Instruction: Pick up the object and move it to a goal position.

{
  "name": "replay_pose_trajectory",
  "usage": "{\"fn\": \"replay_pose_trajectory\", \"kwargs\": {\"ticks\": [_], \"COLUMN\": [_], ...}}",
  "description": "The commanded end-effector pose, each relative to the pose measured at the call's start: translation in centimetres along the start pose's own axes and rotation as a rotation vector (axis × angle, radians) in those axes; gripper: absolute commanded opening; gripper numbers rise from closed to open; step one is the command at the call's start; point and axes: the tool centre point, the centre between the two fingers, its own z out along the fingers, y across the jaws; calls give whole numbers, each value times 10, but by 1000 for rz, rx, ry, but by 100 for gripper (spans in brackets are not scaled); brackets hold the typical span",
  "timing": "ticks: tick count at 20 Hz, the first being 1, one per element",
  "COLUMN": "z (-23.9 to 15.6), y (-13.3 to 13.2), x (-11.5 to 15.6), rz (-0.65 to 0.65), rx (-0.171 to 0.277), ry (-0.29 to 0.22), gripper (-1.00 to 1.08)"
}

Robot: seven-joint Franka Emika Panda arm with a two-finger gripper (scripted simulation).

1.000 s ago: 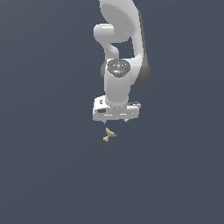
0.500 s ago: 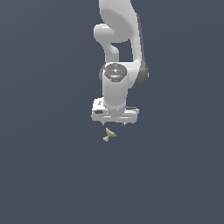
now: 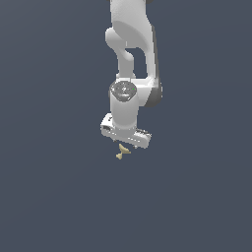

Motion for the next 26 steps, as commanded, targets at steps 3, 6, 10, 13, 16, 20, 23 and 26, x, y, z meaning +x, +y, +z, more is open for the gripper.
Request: {"fn": "replay_pose_trajectory", "kwargs": {"ticks": [3,6,10,13,16,20,23,26], "z": [11,17,22,25,26,27,33,45], "y": [5,8,11,13,14,14,14,14], "x": [5,7,10,11,11,11,11,11], "rz": [129,195,259,291,308,306,307,308], "rx": [1,1,1,1,0,0,0,0], "ry": [3,4,6,7,8,8,8,8], "gripper": [100,100,100,100,100,100,100,100]}}
